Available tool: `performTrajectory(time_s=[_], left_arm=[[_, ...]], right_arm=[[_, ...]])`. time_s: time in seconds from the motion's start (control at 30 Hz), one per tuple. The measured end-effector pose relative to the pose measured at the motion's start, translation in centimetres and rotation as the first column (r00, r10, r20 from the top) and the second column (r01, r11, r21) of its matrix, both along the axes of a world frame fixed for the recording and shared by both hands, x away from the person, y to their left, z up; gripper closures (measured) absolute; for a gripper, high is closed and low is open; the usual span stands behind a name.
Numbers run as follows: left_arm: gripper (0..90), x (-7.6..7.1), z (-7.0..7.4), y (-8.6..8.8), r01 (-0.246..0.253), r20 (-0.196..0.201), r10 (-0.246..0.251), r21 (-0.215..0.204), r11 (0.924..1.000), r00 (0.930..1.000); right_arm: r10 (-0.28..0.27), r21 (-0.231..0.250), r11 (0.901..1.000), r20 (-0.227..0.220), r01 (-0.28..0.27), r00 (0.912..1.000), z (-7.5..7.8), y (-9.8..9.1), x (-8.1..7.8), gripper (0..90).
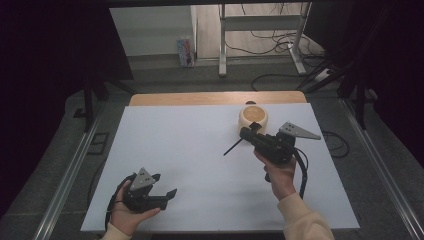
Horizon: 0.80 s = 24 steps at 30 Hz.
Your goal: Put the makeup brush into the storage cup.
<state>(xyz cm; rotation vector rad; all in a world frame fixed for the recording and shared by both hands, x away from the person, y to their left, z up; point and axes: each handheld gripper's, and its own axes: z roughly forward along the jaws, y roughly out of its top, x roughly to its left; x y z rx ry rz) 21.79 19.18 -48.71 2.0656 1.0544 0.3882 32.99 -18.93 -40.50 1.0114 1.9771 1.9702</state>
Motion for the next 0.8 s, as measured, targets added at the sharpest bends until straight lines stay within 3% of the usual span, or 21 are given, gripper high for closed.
performTrajectory(time_s=[0.8], left_arm=[[23.0,0.1,-0.1,-0.1,0.006,-0.003,-0.006,0.01,0.9999,1.0]], right_arm=[[-0.081,0.003,0.9967,0.05,0.081,0.9955,1.8,-1.3,1.8,84.8]])
